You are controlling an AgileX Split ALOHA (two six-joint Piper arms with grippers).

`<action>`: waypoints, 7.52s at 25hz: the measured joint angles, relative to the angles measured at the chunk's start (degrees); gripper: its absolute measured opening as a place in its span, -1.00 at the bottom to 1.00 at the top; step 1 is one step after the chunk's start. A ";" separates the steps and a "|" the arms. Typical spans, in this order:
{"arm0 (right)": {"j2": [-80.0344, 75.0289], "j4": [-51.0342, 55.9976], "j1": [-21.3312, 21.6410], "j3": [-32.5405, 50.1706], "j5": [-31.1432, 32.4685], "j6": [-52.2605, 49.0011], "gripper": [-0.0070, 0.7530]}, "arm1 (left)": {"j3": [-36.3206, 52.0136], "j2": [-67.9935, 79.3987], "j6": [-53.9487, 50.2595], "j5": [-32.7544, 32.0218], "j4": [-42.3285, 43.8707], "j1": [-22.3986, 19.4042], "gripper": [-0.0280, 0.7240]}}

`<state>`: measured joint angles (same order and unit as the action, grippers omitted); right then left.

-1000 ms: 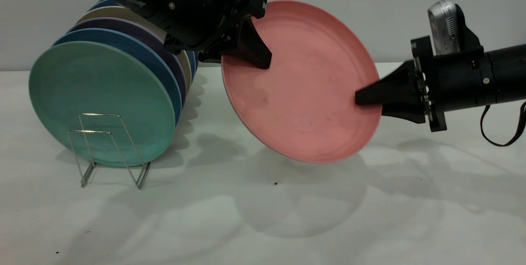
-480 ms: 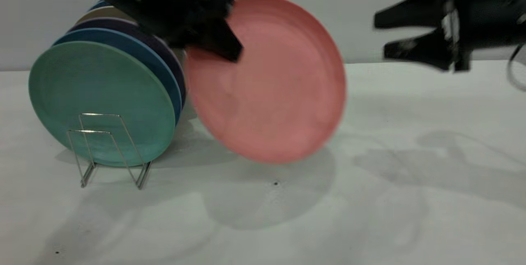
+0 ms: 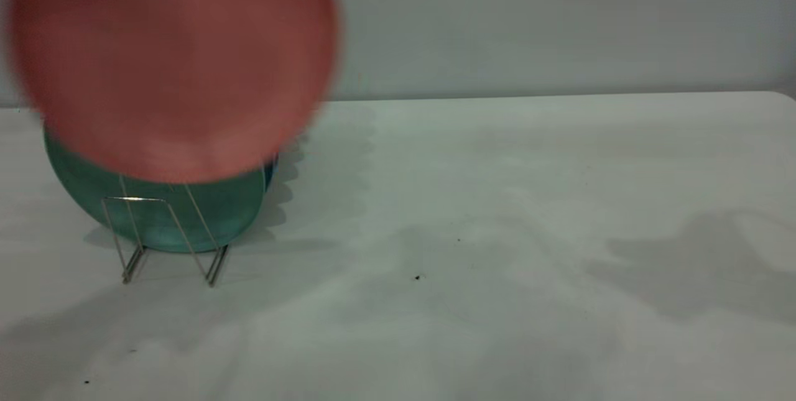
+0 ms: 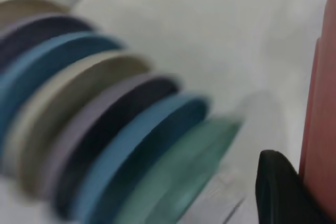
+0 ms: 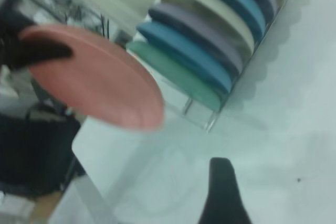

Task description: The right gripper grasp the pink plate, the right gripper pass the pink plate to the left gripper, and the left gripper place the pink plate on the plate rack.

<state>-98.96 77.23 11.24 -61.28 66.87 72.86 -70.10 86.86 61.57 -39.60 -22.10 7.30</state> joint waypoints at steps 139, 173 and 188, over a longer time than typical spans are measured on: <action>67.73 -61.68 0.00 20.10 4.20 -57.94 0.37 | -0.01 -20.81 -25.30 -16.71 -5.57 -8.88 0.34; 95.65 -76.50 -20.97 34.24 -1.93 -71.29 0.37 | 36.95 -46.11 -51.17 -23.72 14.51 -8.88 0.34; 96.21 -76.54 -20.97 34.24 -1.93 -71.34 0.37 | 42.17 -77.67 -55.22 -24.18 18.13 -8.88 0.34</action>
<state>-2.75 0.68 -9.74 -27.05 64.94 1.52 -27.93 9.19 6.35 -63.78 -3.98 -1.59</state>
